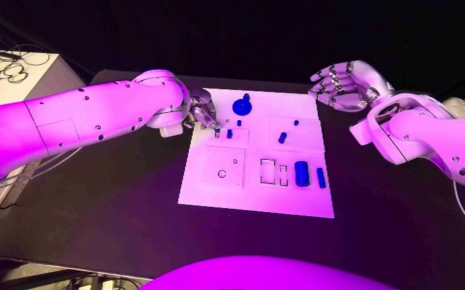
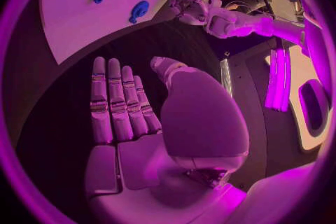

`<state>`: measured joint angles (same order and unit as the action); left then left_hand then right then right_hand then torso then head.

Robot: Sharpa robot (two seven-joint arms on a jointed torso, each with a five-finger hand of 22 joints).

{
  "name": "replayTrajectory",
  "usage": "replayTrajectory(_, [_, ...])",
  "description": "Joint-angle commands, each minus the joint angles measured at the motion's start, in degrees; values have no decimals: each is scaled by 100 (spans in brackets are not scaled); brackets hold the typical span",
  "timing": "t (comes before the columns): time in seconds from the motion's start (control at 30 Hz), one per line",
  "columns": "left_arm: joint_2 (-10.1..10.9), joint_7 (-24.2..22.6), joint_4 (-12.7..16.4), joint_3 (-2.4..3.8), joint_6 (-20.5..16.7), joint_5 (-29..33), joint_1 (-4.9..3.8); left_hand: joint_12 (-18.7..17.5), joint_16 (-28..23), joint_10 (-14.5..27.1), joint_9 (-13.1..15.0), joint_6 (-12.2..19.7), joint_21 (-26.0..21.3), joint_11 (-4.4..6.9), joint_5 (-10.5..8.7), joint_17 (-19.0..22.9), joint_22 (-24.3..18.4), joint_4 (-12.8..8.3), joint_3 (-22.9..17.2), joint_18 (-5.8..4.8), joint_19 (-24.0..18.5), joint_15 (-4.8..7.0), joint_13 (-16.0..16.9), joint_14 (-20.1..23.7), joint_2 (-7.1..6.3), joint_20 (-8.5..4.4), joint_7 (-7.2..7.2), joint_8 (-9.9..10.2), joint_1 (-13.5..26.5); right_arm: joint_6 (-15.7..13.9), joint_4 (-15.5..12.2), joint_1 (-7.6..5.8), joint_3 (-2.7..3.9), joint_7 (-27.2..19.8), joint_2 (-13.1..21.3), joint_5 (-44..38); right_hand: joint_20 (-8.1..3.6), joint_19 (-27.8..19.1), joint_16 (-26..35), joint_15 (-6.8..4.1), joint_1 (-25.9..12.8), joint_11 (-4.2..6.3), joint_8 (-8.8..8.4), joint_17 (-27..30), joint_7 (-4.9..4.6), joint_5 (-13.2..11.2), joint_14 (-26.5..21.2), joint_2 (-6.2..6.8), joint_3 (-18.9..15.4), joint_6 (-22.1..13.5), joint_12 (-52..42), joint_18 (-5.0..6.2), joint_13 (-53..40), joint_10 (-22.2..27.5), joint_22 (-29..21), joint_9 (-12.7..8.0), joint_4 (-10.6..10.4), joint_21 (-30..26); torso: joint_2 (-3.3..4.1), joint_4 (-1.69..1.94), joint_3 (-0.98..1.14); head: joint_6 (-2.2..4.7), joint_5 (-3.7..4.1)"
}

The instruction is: Assemble the parts on the task board

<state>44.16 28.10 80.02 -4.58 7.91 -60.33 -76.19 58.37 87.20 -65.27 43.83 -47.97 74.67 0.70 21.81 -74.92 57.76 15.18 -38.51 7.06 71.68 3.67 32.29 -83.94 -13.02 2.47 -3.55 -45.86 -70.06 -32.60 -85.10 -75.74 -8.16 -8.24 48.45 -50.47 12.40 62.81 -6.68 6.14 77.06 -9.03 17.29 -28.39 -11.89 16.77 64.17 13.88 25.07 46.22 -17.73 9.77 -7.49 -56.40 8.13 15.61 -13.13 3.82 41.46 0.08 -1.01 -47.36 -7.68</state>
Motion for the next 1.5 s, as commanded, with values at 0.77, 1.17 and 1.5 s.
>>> replayTrajectory(0.77, [39, -3, 105, -14, 236, -245, 27, 15, 26, -46, -7, -52, 35, 6, 19, -985, 14, -1092, -1127, -51, 37, 34, -11, -431, 2, -1, 2, -7, -18, 43, 7, 6, 2, -68, 9, 20, 8, -37, 42, 17, -83, -29, -18, 16, -113, 30, -30, -4, -39, -22, 41, 79, 23, -5, -24, -8, 0, -24, 1, -1, 4, -45, -12])
replayTrajectory(1.17, [20, 3, 82, -22, 439, -247, 28, 13, 26, -47, -9, -54, 33, 6, 17, -986, 10, -1097, -1134, -50, 34, 34, -13, -431, -2, -2, 2, -6, -15, 51, 12, 6, 2, -65, 9, 21, 10, -41, 47, 18, -85, -30, -19, 22, -114, 33, -31, -5, -42, -23, 42, 79, 31, -5, -33, -10, 1, -23, -2, -1, 2, -69, -7])
replayTrajectory(1.5, [-12, 4, 36, -27, 447, -264, 35, 7, 27, -45, -10, -56, 30, 7, 16, -987, 1, -1104, -1142, -49, 29, 35, -20, -432, -8, -3, 2, -4, -13, 56, 13, 7, 2, -67, 6, 22, 10, -42, 49, 19, -85, -31, -19, 24, -114, 34, -31, -6, -43, -23, 42, 79, 34, -5, -37, -10, 2, -23, 1, -1, 0, -76, -1])
